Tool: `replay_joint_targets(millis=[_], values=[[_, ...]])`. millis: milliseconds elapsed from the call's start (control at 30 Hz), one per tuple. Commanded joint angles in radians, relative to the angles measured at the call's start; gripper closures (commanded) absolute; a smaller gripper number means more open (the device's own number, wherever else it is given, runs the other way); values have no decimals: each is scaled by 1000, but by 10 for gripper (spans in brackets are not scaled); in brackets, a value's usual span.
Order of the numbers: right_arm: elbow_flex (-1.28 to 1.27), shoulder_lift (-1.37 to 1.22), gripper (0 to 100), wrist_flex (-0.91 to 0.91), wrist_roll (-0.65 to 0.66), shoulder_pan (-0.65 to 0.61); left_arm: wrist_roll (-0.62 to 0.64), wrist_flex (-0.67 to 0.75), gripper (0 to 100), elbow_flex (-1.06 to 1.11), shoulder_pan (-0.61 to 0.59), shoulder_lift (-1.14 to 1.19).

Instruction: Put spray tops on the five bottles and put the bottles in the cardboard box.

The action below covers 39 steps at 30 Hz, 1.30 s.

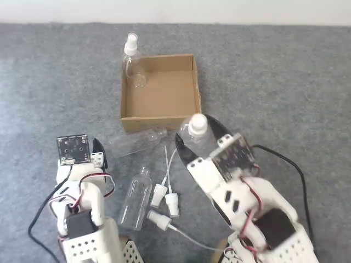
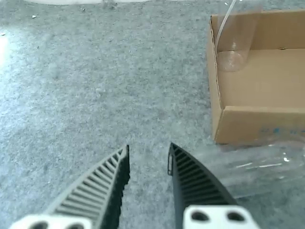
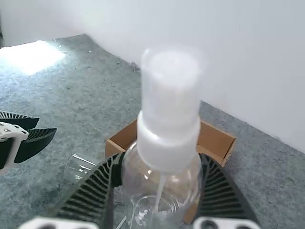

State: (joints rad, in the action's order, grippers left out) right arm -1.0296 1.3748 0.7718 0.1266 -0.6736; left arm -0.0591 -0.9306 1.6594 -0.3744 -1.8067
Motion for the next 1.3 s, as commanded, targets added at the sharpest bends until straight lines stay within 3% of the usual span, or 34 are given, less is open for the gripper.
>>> replay_joint_targets(millis=[0, 467, 1267], values=[[86, -122, 887, -85, 11, 13, -3, 34, 876, -8, -2, -17], [292, -493, 887, -189, 8, 13, -6, 35, 876, -7, -2, -17], [321, -874, 887, -700, 11, 8, -6, 35, 876, -5, -3, -17]])
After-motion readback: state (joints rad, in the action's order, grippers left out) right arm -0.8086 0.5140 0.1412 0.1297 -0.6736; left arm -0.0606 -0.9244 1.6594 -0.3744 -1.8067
